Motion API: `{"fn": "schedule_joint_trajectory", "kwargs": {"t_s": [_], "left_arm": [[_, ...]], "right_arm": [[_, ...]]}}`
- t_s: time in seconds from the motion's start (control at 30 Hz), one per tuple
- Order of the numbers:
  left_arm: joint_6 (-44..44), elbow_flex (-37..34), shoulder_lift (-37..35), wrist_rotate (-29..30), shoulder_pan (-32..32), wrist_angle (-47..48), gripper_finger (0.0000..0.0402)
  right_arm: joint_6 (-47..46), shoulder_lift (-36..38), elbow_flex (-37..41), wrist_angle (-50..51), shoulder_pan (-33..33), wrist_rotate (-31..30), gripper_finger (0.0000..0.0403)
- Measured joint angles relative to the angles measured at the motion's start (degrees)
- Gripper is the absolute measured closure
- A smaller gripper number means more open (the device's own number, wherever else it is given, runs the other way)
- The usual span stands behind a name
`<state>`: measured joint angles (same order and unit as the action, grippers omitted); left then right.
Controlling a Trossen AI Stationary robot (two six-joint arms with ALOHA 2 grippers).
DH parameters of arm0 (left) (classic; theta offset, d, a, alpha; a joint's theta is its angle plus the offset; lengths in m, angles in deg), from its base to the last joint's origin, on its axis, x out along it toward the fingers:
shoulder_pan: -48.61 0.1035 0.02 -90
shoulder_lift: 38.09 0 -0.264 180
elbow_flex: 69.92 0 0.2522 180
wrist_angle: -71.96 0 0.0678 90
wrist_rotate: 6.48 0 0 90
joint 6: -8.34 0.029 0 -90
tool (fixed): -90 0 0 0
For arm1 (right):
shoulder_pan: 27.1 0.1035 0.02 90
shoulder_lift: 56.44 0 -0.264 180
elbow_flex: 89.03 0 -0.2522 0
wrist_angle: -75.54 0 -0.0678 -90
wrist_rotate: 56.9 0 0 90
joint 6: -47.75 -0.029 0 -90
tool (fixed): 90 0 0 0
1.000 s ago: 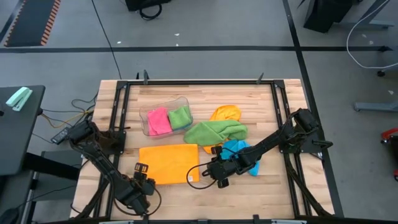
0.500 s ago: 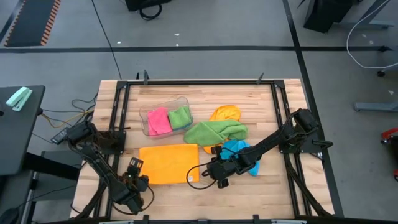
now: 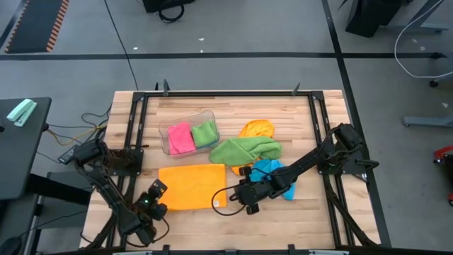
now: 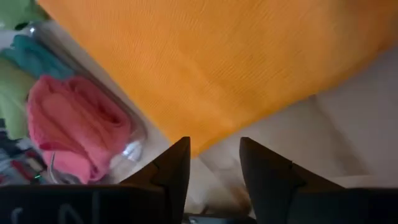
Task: Fold microfiber towels
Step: Fold the bottom yellow microfiber towel
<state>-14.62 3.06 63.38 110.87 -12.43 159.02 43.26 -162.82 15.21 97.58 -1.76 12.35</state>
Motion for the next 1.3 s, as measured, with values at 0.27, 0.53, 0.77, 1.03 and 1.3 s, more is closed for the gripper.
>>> {"fn": "schedule_joint_trajectory", "kwargs": {"t_s": [0.27,0.53,0.77,1.03,1.3], "left_arm": [[0.43,-10.43,-5.38,0.5,0.02,-11.28,0.0287],[-4.49,-16.76,-20.94,0.96,0.6,-18.95,0.0326],[-2.28,-20.69,-26.27,-1.39,2.42,-20.84,0.0339],[-0.52,-20.54,-22.59,-7.39,8.53,-24.82,0.0309],[6.47,-19.45,-21.9,-18.86,15.96,-27.04,0.0337]], "right_arm": [[-0.11,0.0,0.0,-0.2,-0.1,-0.07,0.0311],[-0.07,0.0,0.0,-0.33,-0.76,-0.04,0.0311],[-0.17,0.0,0.0,-0.3,-0.89,0.0,0.0311],[-0.07,0.0,0.0,-0.3,-0.89,0.02,0.0311],[-0.04,0.0,0.0,-0.29,-0.89,0.02,0.0311]]}}
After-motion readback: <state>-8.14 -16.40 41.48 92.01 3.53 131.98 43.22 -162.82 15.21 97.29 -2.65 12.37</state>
